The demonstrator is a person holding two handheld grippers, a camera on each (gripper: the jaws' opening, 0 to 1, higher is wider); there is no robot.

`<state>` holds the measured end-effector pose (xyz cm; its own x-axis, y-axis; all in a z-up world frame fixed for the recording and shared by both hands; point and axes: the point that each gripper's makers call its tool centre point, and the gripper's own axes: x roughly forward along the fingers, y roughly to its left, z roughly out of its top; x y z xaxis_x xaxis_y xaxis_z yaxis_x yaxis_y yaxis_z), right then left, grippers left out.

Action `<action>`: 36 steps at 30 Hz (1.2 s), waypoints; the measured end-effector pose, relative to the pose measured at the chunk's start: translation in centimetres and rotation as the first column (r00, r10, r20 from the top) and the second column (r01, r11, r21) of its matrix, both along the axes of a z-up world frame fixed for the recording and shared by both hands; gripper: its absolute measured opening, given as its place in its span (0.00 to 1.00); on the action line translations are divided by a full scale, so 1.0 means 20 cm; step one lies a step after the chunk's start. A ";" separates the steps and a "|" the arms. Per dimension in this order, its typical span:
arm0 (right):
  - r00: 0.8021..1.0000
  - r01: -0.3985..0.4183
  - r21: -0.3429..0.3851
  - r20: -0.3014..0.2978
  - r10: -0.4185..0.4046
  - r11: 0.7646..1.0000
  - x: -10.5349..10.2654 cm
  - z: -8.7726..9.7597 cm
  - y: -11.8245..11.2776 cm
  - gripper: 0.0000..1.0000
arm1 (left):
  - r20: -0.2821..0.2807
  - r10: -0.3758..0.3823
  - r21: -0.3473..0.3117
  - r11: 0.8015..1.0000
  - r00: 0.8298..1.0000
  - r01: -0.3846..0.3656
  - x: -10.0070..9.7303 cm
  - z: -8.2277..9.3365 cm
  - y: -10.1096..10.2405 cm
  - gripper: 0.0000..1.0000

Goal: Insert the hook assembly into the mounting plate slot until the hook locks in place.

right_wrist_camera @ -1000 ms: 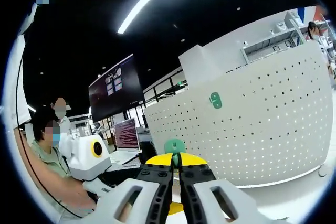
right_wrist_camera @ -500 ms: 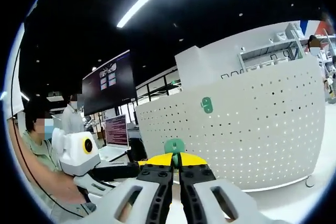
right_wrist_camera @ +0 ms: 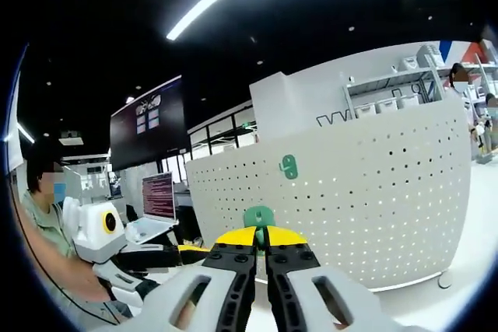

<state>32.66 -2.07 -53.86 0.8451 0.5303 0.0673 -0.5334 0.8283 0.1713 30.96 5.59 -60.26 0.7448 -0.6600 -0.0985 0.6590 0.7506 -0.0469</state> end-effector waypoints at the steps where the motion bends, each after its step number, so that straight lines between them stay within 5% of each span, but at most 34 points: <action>1: 1.000 0.002 0.001 0.001 -0.002 1.000 0.00 0.00 0.00 0.00 | 0.001 0.001 0.001 1.000 1.000 -0.001 0.00 0.00 0.00 0.70; 36: 0.980 0.194 -0.075 0.062 -0.190 0.978 0.34 0.16 -0.16 0.01 | 0.000 0.035 0.008 0.999 0.999 -0.035 -0.09 -0.08 0.15 0.69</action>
<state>39.51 -5.31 -50.75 0.9280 0.3640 0.0795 -0.3697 0.9261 0.0756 29.19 8.67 -61.96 0.7673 -0.6329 -0.1035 0.6325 0.7735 -0.0404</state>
